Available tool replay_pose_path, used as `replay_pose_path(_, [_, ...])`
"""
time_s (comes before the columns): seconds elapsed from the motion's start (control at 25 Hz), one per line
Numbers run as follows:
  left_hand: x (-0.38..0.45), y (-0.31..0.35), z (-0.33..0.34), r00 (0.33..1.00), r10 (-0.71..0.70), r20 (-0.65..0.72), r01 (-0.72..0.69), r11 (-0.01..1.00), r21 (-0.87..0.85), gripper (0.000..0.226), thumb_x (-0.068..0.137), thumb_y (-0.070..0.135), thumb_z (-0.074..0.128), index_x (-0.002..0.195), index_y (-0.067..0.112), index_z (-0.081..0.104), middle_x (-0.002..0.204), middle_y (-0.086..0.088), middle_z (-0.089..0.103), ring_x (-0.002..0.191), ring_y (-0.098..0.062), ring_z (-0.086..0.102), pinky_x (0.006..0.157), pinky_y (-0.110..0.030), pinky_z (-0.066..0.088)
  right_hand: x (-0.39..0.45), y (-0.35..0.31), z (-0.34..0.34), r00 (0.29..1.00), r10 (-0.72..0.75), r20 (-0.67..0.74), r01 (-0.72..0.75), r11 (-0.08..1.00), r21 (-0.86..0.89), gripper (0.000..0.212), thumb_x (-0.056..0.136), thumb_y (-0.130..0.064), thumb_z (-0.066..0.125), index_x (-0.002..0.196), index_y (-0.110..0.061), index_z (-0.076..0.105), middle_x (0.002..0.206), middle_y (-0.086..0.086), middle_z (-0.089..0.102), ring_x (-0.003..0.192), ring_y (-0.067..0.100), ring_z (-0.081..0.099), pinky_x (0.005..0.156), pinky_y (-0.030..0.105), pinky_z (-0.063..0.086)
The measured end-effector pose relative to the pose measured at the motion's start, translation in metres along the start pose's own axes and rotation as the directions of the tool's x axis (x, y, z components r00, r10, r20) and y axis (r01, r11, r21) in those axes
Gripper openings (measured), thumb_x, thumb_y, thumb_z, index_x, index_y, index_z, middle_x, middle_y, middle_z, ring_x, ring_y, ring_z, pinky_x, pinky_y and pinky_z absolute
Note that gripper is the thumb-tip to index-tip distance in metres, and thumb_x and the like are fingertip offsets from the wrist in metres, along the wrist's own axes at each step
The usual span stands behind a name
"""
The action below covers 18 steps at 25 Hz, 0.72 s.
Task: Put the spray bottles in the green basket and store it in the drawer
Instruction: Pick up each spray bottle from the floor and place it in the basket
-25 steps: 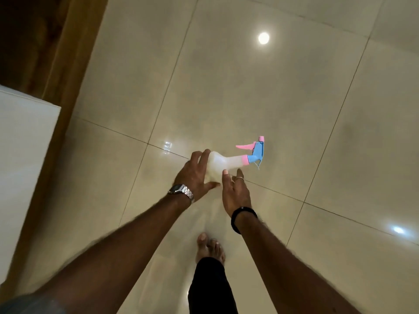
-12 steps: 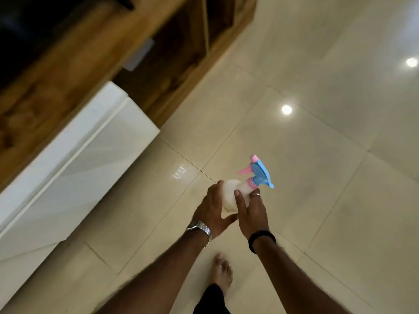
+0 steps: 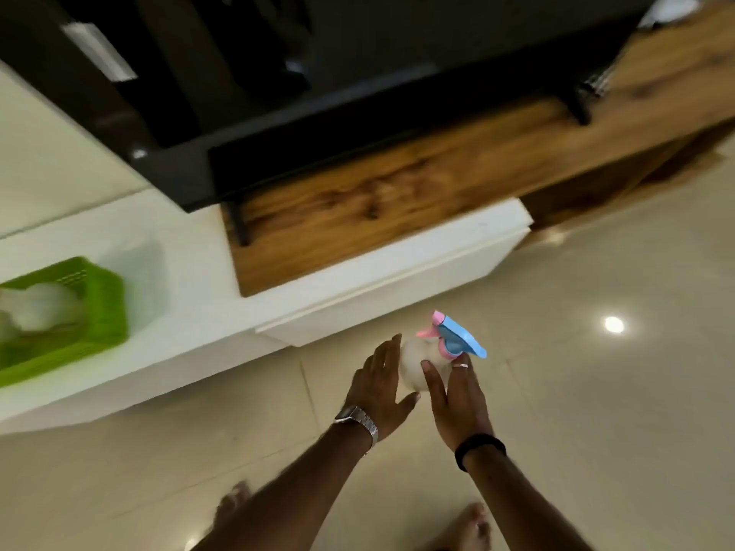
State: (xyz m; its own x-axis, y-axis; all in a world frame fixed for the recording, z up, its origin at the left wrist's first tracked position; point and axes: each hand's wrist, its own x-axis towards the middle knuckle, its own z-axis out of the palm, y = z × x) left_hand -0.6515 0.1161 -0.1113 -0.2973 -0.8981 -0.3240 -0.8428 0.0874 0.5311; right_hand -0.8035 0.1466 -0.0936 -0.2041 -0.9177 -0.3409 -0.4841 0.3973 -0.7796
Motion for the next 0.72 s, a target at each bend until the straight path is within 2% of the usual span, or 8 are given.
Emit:
replay_pose_path(0.12, [-0.038, -0.078, -0.053, 0.988, -0.129, -0.085, 0.125, 0.99, -0.06, 0.098, 0.083, 0.05, 0.065, 0.159, 0.026, 0.008, 0.164, 0.006, 0.025, 0.147, -0.018, 0.033, 0.114, -0.035, 0.039, -0.007, -0.067, 0.068, 0.984, -0.109, 0.144, 0.121, 0.99, -0.077, 0.044, 0.096, -0.054, 0.042, 0.122, -0.02, 0.05, 0.116, -0.005, 0.055, 0.101, 0.01, 0.054, 0.082, 0.017, 0.04])
replay_pose_path(0.24, [-0.097, -0.17, -0.101, 0.939, -0.318, -0.128, 0.309, 0.947, -0.085, 0.1, 0.084, 0.056, 0.058, 0.159, 0.027, -0.001, 0.168, 0.004, 0.014, 0.152, -0.019, 0.022, 0.119, -0.037, 0.03, -0.015, -0.143, 0.136, 0.927, -0.245, 0.284, 0.283, 0.954, -0.101, 0.038, 0.094, -0.058, 0.039, 0.111, -0.025, 0.047, 0.109, -0.004, 0.055, 0.1, 0.015, 0.056, 0.085, 0.024, 0.043])
replay_pose_path(0.36, [-0.167, -0.258, -0.139, 0.856, -0.491, -0.16, 0.481, 0.871, -0.099, 0.098, 0.088, 0.056, 0.052, 0.159, 0.023, -0.006, 0.169, 0.0, 0.007, 0.155, -0.02, 0.015, 0.12, -0.039, 0.026, -0.019, -0.217, 0.199, 0.853, -0.353, 0.383, 0.412, 0.907, -0.081, 0.04, 0.097, -0.055, 0.042, 0.12, -0.022, 0.048, 0.112, -0.004, 0.058, 0.104, 0.012, 0.057, 0.09, 0.028, 0.047])
replay_pose_path(0.48, [-0.222, -0.32, -0.172, 0.78, -0.6, -0.177, 0.581, 0.8, -0.153, 0.097, 0.09, 0.054, 0.051, 0.16, 0.02, -0.006, 0.169, -0.003, 0.009, 0.154, -0.021, 0.018, 0.118, -0.04, 0.03, -0.022, -0.284, 0.253, 0.803, -0.443, 0.399, 0.505, 0.861, -0.061, 0.031, 0.097, -0.059, 0.041, 0.102, -0.029, 0.047, 0.092, -0.015, 0.053, 0.087, -0.004, 0.053, 0.074, 0.017, 0.04])
replay_pose_path(0.52, [-0.238, -0.338, -0.182, 0.758, -0.626, -0.183, 0.602, 0.78, -0.171, 0.096, 0.09, 0.054, 0.052, 0.16, 0.02, -0.006, 0.169, -0.003, 0.01, 0.153, -0.022, 0.02, 0.117, -0.04, 0.032, -0.024, -0.306, 0.275, 0.793, -0.465, 0.393, 0.518, 0.854, -0.036, 0.031, 0.096, -0.06, 0.041, 0.103, -0.03, 0.047, 0.092, -0.014, 0.054, 0.085, -0.005, 0.052, 0.073, 0.015, 0.039])
replay_pose_path(0.64, [-0.27, -0.384, -0.206, 0.704, -0.681, -0.202, 0.638, 0.731, -0.242, 0.094, 0.091, 0.052, 0.054, 0.16, 0.021, -0.003, 0.168, -0.004, 0.013, 0.151, -0.025, 0.025, 0.114, -0.041, 0.036, -0.026, -0.362, 0.335, 0.78, -0.504, 0.37, 0.521, 0.851, 0.062, 0.043, 0.098, -0.05, 0.048, 0.132, -0.023, 0.045, 0.12, -0.005, 0.059, 0.107, 0.005, 0.055, 0.087, 0.013, 0.042])
replay_pose_path(0.72, [-0.284, -0.41, -0.218, 0.679, -0.706, -0.202, 0.648, 0.705, -0.288, 0.093, 0.091, 0.05, 0.055, 0.16, 0.02, 0.0, 0.167, -0.005, 0.015, 0.15, -0.026, 0.028, 0.112, -0.042, 0.037, -0.022, -0.385, 0.369, 0.775, -0.53, 0.345, 0.546, 0.836, 0.057, 0.044, 0.1, -0.041, 0.052, 0.137, -0.019, 0.043, 0.127, 0.0, 0.059, 0.113, 0.012, 0.056, 0.093, 0.021, 0.045])
